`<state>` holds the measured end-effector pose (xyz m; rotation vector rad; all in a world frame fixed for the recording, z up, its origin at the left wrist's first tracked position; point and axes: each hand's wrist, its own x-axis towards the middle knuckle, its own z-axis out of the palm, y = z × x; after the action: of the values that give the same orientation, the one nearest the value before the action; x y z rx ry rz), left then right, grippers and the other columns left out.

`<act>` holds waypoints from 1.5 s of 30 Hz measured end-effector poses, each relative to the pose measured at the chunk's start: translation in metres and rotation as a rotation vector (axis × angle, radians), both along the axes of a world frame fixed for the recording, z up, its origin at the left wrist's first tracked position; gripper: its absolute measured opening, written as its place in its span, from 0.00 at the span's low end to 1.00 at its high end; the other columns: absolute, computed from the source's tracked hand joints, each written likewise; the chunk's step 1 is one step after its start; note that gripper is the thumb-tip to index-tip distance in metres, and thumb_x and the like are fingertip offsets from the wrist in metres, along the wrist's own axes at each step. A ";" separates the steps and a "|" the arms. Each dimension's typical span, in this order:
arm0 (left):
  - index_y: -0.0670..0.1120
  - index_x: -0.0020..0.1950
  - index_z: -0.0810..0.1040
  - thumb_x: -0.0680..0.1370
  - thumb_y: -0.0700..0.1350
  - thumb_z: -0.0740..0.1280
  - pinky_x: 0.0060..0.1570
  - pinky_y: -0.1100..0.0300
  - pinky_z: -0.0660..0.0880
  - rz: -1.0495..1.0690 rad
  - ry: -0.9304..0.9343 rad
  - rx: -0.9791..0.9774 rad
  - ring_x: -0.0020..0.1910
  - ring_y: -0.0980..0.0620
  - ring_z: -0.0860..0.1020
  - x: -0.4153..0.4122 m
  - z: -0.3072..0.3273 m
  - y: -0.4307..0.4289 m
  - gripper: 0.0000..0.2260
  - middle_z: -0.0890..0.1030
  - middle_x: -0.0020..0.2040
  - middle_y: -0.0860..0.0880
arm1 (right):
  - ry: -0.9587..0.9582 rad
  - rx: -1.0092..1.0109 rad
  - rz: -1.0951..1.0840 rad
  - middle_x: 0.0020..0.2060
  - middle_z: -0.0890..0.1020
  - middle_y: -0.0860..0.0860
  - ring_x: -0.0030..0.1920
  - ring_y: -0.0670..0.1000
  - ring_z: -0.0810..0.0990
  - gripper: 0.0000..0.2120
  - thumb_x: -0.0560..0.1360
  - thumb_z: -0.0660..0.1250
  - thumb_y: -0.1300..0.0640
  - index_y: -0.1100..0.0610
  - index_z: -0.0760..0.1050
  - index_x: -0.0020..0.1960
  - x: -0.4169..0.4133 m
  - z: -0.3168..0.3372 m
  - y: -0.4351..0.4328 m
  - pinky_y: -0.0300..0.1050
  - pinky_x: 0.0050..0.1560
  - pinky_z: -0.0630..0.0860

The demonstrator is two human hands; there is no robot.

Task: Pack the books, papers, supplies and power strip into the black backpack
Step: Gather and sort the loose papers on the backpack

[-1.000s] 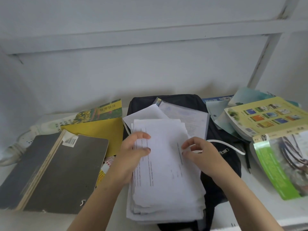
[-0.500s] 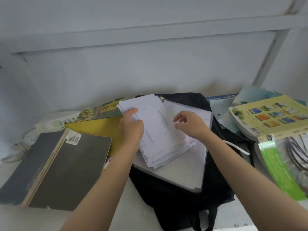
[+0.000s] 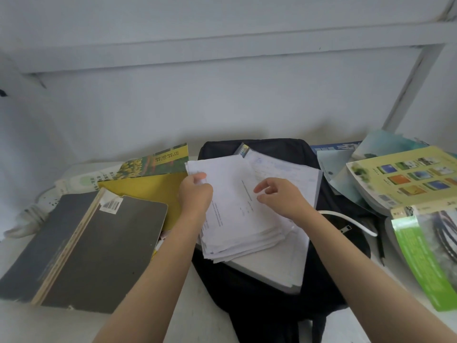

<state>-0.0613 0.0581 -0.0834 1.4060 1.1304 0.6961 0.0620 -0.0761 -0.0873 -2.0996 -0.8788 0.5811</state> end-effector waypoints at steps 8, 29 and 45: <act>0.51 0.49 0.79 0.71 0.25 0.54 0.23 0.70 0.67 -0.019 -0.261 0.176 0.27 0.61 0.71 -0.012 0.015 -0.021 0.25 0.76 0.54 0.55 | 0.210 0.156 -0.014 0.51 0.78 0.48 0.52 0.47 0.74 0.06 0.73 0.67 0.59 0.49 0.79 0.46 -0.004 -0.003 -0.010 0.43 0.54 0.69; 0.48 0.63 0.72 0.67 0.29 0.66 0.60 0.60 0.68 -0.233 -0.605 0.959 0.60 0.54 0.70 -0.016 0.057 -0.056 0.26 0.70 0.57 0.59 | -0.302 0.902 -0.036 0.50 0.76 0.42 0.49 0.54 0.75 0.19 0.68 0.61 0.71 0.50 0.70 0.50 -0.027 0.054 -0.047 0.59 0.48 0.72; 0.58 0.70 0.47 0.71 0.28 0.65 0.53 0.62 0.75 -0.245 -0.596 0.489 0.56 0.50 0.78 -0.016 0.025 -0.047 0.41 0.75 0.60 0.40 | -0.393 0.737 0.016 0.72 0.63 0.50 0.68 0.53 0.68 0.40 0.72 0.65 0.70 0.50 0.49 0.75 -0.024 0.034 -0.042 0.53 0.66 0.69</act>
<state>-0.0776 0.0107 -0.0583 1.5514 0.3213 1.1645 0.0380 -0.1183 -0.0533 -1.5342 -1.1153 -0.1614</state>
